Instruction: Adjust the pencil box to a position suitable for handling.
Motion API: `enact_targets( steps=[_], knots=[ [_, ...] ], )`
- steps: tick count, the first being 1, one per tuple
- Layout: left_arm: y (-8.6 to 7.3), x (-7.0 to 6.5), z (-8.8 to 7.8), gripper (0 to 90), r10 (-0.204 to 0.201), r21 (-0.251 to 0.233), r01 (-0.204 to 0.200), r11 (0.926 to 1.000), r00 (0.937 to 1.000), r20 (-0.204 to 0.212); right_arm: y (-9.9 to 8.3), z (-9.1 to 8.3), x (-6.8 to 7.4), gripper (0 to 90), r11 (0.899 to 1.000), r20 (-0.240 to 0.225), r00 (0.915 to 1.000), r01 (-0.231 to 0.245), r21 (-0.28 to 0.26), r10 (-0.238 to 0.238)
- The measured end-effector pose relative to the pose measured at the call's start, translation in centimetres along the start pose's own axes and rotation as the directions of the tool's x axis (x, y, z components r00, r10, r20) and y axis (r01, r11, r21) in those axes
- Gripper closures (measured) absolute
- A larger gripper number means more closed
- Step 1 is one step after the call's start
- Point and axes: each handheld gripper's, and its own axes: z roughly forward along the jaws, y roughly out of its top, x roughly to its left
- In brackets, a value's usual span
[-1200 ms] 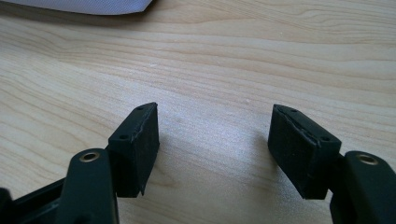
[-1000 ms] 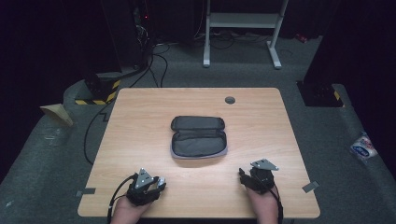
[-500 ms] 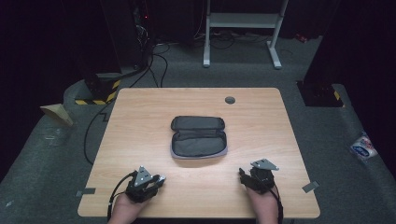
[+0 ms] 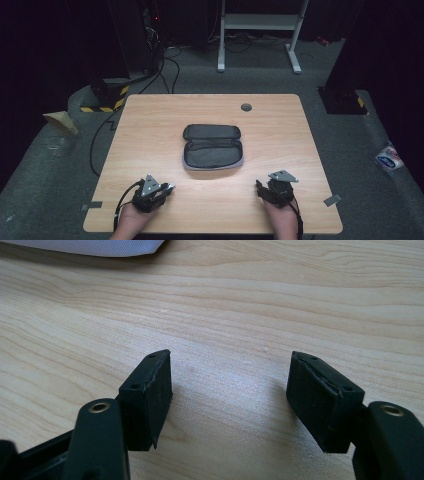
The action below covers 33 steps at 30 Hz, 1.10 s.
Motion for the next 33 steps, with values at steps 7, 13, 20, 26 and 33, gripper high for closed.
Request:
enact_targets(
  steps=[7,13,20,26,33],
  knots=[
    [0.1,0.1,0.3,65.0,-0.017,-0.004,0.017,0.9998,0.9997,0.018,0.0,0.0,0.0,34.5,1.0,0.0,1.0,0.0,0.0,0.0],
    [0.2,0.1,0.3,72.1,-0.02,-0.006,0.02,0.9998,0.9996,0.022,0.0,0.0,0.0,34.5,1.0,0.0,1.0,-0.001,0.0,0.001],
    [0.3,0.2,0.3,73.0,-0.035,-0.003,0.035,0.9994,0.9989,0.03,0.0,0.0,0.0,34.5,1.0,0.0,1.0,-0.001,0.0,0.001],
    [0.3,0.4,0.1,72.9,-0.054,-0.026,0.055,0.9982,0.9981,0.03,0.0,0.0,0.0,34.4,1.0,0.0,1.0,-0.001,0.0,0.001],
    [1.0,0.4,-0.5,72.9,-0.062,-0.051,0.063,0.9967,0.9979,0.017,0.3,0.2,-0.6,27.3,1.0,-0.015,0.9998,0.013,0.017,-0.013]
  ],
)
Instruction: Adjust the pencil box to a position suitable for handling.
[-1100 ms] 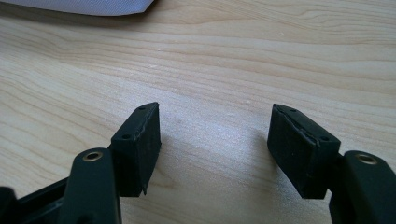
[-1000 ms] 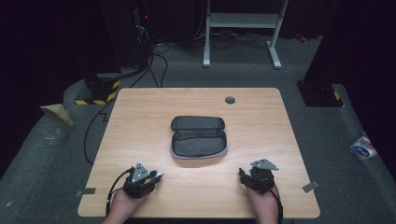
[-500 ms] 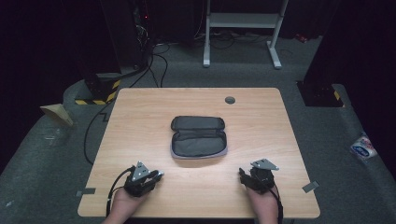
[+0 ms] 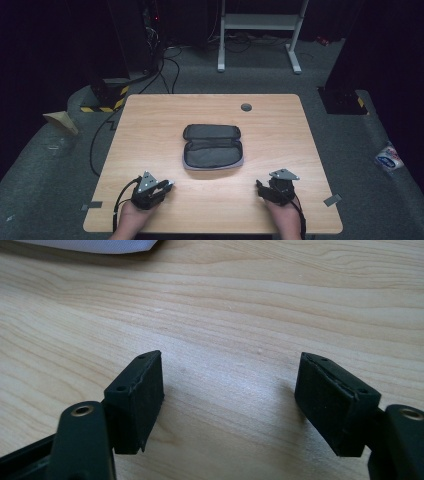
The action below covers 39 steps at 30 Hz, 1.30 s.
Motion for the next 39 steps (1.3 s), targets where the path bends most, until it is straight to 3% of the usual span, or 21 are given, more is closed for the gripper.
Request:
enact_targets(
  steps=[7,12,22,39],
  knots=[
    [1.0,0.2,-0.4,72.9,-0.007,-0.02,0.007,0.9998,0.9997,-0.025,-0.2,-0.1,-1.3,19.1,1.0,-0.012,0.9999,0.011,0.01,-0.01],
    [1.8,0.4,-0.9,72.9,-0.032,-0.043,0.03,0.9986,0.9989,-0.035,-0.1,0.0,-1.3,14.9,1.0,-0.015,0.9998,0.012,0.023,-0.012],
    [3.1,0.3,-1.5,72.9,-0.025,-0.07,0.023,0.9973,0.999,-0.036,-0.2,0.0,-1.3,13.8,1.0,-0.02,0.9997,0.015,0.022,-0.015],
    [3.9,0.1,-2.4,72.9,-0.021,-0.107,0.016,0.9941,0.999,-0.04,-0.3,-0.1,-1.2,14.0,1.0,-0.014,0.9999,0.009,0.018,-0.009]
  ],
)
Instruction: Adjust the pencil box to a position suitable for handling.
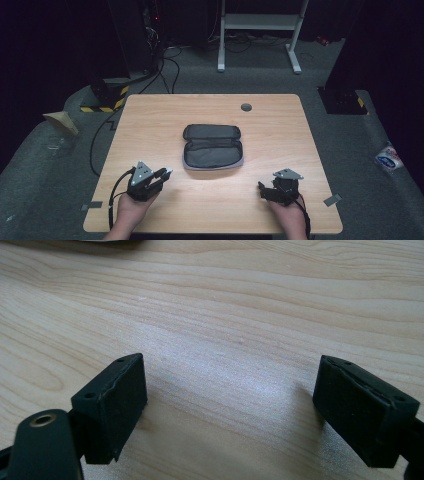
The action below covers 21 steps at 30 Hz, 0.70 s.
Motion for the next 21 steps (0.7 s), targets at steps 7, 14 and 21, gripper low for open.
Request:
enact_targets(
  steps=[7,14,21],
  knots=[
    [1.1,-0.2,-0.1,72.9,0.01,-0.021,-0.01,0.9997,0.9999,0.002,0.0,0.0,0.0,14.2,1.0,0.002,1.0,-0.001,-0.001,0.001],
    [2.1,0.0,0.0,72.9,0.022,-0.028,-0.022,0.9993,0.9998,-0.002,0.0,0.0,0.0,14.2,1.0,0.004,1.0,-0.002,-0.002,0.002],
    [3.2,0.1,-0.1,72.9,0.028,-0.044,-0.028,0.9986,0.9996,-0.001,0.0,0.0,0.0,14.3,1.0,0.004,1.0,-0.004,-0.001,0.004]
  ],
)
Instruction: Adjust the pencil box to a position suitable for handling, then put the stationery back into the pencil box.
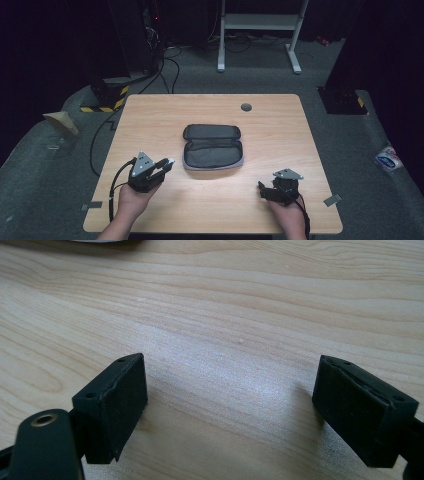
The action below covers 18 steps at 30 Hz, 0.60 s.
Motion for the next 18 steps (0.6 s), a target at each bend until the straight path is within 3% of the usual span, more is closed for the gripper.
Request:
enact_targets(
  steps=[18],
  knots=[
    [1.2,0.3,0.7,72.9,-0.021,-0.002,0.021,0.9998,0.9996,0.021,0.0,0.0,0.0,14.3,1.0,0.003,1.0,-0.003,0.0,0.003]
  ],
)
